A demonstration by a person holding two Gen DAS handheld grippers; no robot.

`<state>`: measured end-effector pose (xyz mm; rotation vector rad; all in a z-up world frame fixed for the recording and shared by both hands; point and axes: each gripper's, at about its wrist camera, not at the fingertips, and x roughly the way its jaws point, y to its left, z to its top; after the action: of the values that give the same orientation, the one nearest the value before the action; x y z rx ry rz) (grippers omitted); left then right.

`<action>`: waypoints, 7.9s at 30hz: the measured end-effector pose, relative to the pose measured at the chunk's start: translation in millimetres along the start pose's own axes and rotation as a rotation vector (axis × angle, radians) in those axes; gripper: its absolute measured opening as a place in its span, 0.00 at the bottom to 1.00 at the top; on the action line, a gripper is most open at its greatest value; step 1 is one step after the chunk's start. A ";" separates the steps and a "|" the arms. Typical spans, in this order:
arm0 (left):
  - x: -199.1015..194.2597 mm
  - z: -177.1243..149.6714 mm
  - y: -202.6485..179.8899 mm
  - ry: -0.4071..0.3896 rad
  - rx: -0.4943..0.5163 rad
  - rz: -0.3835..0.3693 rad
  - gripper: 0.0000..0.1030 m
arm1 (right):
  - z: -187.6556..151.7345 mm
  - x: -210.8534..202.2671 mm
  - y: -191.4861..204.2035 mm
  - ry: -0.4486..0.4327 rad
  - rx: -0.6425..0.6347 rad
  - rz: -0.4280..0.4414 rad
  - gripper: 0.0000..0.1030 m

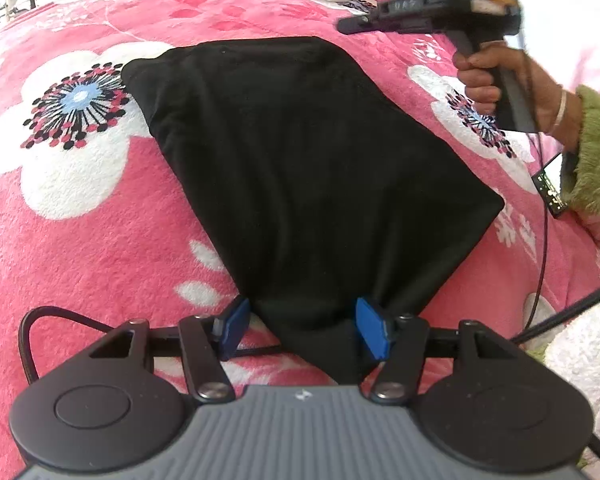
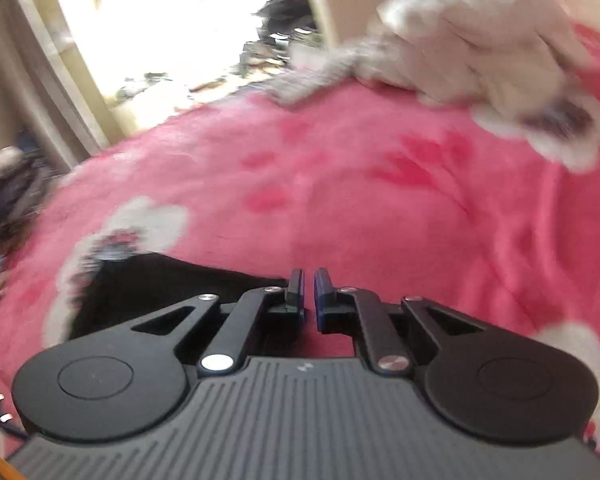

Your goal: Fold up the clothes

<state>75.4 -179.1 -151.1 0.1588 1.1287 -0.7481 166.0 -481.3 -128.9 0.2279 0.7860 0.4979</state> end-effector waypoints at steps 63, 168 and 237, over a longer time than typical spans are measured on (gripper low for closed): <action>-39.1 9.2 -9.9 -0.148 0.106 0.184 0.55 | -76.4 -98.2 31.7 0.119 -0.013 0.080 0.09; 29.1 125.8 46.4 -0.221 0.032 0.131 0.54 | -9.4 7.5 -5.3 -0.078 0.037 0.088 0.08; -71.3 91.7 9.5 -0.379 -0.270 0.264 1.00 | -32.0 -34.3 83.0 0.139 0.075 -0.586 0.99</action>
<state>135.4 -182.7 -51.2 -0.0608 0.8156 -0.3649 93.9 -426.9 -98.6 0.0246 0.9609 -0.0708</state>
